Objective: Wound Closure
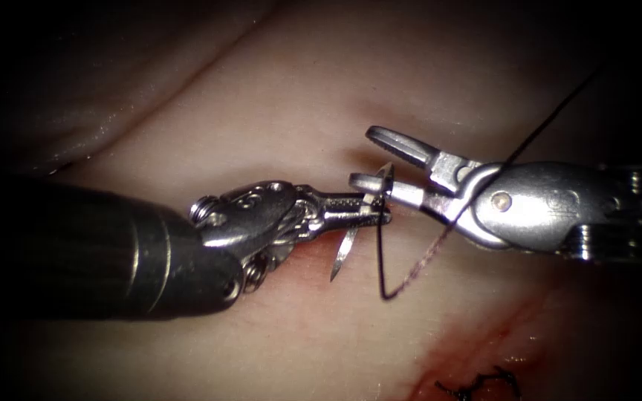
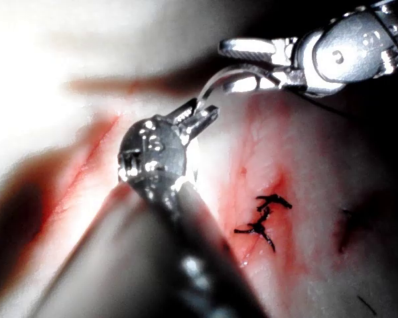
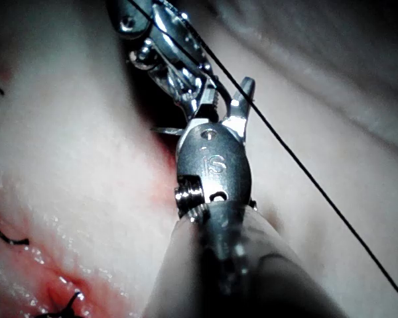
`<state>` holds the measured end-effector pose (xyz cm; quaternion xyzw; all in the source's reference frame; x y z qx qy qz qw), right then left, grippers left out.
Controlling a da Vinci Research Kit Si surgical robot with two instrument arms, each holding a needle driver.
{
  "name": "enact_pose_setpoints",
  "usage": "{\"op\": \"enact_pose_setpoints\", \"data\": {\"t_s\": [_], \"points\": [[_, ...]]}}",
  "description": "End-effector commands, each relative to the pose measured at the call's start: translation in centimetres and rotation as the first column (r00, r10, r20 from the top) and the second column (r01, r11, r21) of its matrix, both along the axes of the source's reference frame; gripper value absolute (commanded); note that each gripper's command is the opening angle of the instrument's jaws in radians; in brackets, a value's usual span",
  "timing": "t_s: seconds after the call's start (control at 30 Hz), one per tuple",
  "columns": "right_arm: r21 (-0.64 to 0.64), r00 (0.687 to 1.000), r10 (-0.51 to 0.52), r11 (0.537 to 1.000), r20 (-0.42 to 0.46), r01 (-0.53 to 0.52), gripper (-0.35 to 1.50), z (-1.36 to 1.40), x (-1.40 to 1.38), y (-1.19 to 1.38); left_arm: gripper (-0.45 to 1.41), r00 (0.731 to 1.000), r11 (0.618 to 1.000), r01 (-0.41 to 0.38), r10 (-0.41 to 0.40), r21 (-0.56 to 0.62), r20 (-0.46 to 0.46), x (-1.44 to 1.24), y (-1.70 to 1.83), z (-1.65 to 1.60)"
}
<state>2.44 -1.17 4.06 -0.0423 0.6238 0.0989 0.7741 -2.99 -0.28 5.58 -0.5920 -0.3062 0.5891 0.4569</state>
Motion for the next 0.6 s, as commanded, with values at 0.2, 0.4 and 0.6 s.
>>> {"op": "enact_pose_setpoints", "data": {"t_s": [0.2,0.4,0.6], "points": [[-0.002,1.0,-0.001,1.0,0.0,0.001,0.39,0.09,0.08,-0.03,-0.45,1.0,1.0,-0.006,0.006,0.0,0.014,-0.07,-0.04,0.04],[-0.012,1.0,-0.001,1.0,0.0,0.001,-0.35,0.12,0.05,-0.04,-0.45,1.0,1.0,-0.008,0.008,0.0,0.016,-0.08,-0.04,0.03],[-0.009,0.999,0.041,0.999,0.009,-0.041,-0.35,0.14,-0.02,-0.01,-0.45,1.0,1.0,-0.004,0.004,0.001,0.017,-0.09,-0.04,0.02]]}}
